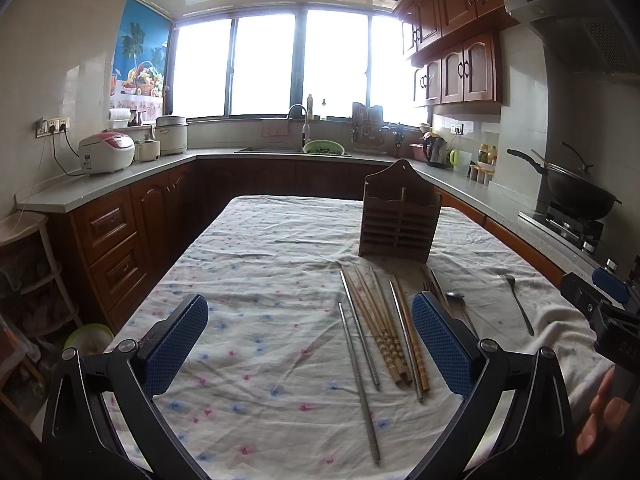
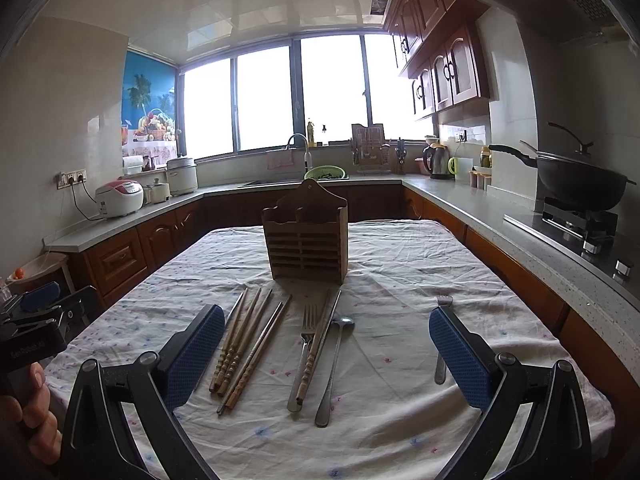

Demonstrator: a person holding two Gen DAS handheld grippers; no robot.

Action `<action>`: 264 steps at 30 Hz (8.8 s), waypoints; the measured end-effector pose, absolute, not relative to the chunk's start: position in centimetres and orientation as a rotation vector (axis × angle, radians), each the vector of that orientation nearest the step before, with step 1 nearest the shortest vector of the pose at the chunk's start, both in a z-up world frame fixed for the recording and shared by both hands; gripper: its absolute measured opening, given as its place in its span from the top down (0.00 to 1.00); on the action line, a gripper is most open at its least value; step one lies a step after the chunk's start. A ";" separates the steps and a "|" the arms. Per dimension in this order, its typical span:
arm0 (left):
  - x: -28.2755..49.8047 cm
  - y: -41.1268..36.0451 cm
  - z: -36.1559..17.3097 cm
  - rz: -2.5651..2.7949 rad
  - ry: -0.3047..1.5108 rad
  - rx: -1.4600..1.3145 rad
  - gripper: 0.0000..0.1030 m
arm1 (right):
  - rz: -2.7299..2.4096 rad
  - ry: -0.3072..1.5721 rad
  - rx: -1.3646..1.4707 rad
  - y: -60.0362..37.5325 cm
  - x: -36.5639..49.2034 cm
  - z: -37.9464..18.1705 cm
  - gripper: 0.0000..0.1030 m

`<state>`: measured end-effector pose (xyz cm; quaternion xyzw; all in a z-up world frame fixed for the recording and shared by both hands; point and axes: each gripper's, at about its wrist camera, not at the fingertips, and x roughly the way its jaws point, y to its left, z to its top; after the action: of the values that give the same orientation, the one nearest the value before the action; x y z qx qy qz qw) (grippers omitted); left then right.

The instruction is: Organize utensils

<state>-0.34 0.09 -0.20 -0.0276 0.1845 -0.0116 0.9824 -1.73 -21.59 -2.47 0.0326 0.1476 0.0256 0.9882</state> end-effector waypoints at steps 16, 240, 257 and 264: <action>0.6 -0.1 -0.5 -0.031 0.396 -0.052 0.00 | 0.064 0.307 0.078 -21.6 -1.2 -2.6 0.00; 23.7 3.0 0.7 -0.119 0.680 -0.319 0.24 | 0.186 0.484 0.385 -28.5 18.5 0.8 0.21; 18.1 3.8 -3.9 -0.101 0.791 -0.276 0.23 | 0.162 0.593 0.318 -27.3 13.3 -3.5 0.21; 17.0 3.2 -4.9 -0.110 0.813 -0.247 0.24 | 0.134 0.617 0.304 -27.7 12.3 -4.8 0.21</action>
<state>16.98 3.18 -4.92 -0.1197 0.3942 -0.0532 0.9096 12.30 -27.67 -4.80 0.1489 0.3021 0.0656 0.9393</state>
